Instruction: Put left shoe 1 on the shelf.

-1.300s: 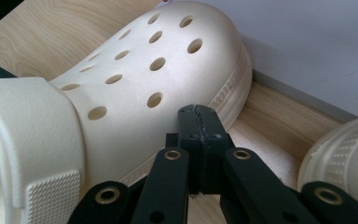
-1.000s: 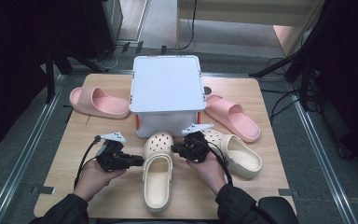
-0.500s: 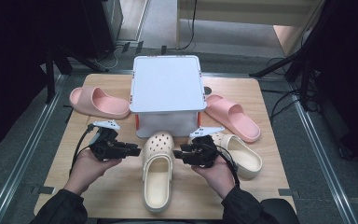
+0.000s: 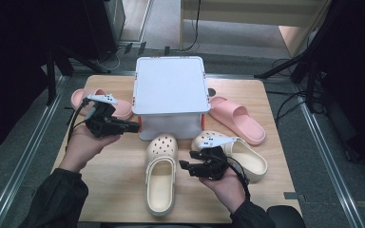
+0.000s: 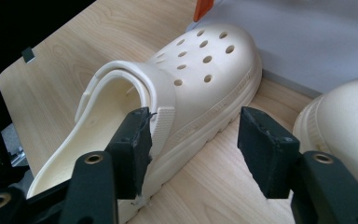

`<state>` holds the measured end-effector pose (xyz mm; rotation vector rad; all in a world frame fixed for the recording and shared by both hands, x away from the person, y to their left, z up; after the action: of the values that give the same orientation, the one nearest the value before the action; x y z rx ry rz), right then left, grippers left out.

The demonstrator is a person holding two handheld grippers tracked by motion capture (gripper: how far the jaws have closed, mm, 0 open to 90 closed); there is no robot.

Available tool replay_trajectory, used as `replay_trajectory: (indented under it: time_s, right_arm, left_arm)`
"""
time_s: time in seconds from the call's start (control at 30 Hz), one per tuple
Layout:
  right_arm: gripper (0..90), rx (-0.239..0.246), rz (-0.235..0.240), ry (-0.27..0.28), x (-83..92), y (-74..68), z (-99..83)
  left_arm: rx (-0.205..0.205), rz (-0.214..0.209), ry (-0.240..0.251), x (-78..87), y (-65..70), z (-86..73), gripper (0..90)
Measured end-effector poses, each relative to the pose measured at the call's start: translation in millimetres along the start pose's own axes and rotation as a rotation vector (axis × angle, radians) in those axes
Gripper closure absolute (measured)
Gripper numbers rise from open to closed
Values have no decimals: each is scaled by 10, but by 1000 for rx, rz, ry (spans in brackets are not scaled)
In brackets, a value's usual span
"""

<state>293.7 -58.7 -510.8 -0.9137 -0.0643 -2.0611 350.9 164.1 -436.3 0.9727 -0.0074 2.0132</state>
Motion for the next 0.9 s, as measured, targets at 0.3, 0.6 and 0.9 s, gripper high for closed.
replay_trajectory:
  time_s: [0.3, 0.6, 0.9]
  right_arm:
    - [439, -5, -9, -16, -62, -138, -108]
    - [371, -30, -31, -12, -110, -212, -169]
    - [364, -52, -49, -23, -240, -264, -219]
  left_arm:
    - [-47, 55, 3, 48, -144, 359, 846]
    - [-44, 84, 12, -50, -315, 459, 853]
    - [-41, 109, 10, -144, -471, 448, 860]
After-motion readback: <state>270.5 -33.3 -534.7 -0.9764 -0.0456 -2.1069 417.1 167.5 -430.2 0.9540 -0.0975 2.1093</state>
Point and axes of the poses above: each handheld gripper's, and its own axes: x roughly backward along the jaws, z roughly out of its top, y roughly to its right, the point moved 8 cm from there along -x, roughly forward along the jaws
